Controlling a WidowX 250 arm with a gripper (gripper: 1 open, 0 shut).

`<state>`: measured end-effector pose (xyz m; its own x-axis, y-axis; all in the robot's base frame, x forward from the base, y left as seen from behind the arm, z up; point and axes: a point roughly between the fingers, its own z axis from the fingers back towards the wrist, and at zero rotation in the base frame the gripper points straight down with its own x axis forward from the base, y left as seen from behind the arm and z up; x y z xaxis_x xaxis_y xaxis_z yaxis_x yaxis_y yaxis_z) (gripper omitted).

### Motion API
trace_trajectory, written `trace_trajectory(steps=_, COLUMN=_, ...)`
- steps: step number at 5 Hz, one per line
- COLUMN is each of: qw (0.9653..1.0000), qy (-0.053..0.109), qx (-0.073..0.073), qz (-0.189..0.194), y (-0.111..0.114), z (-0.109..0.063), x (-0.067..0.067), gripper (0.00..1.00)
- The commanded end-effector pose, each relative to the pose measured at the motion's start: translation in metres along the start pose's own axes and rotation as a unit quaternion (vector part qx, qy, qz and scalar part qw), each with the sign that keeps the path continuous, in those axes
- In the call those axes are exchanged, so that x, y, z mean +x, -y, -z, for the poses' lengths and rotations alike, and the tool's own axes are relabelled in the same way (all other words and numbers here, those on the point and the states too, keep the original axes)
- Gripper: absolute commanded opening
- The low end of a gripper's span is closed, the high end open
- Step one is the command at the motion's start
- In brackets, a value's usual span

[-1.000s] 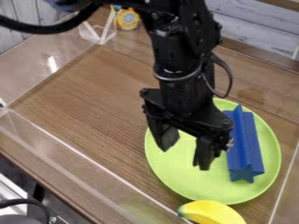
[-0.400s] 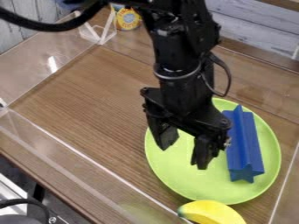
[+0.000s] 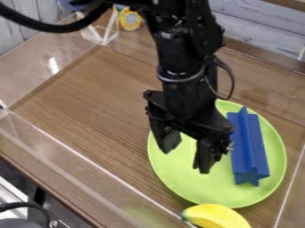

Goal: Put the banana in the green plate

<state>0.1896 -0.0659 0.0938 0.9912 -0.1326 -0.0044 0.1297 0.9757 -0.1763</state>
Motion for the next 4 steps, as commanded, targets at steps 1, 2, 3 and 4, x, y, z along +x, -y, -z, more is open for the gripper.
trace_trajectory(steps=1, qw=0.9998, qy=0.019, qx=-0.003, qz=0.004, y=-0.0001, z=-0.0096, x=0.0111, gripper=1.00)
trace_trajectory(steps=2, qw=0.9998, qy=0.017, qx=-0.003, qz=0.007, y=-0.0004, z=-0.0091, x=0.0117, gripper=1.00)
trace_trajectory(steps=3, qw=0.9999, qy=0.014, qx=-0.003, qz=0.009, y=-0.0013, z=-0.0078, x=0.0122, gripper=1.00)
trace_trajectory(steps=4, qw=0.9999, qy=0.011, qx=-0.003, qz=0.011, y=-0.0021, z=-0.0067, x=0.0130, gripper=1.00)
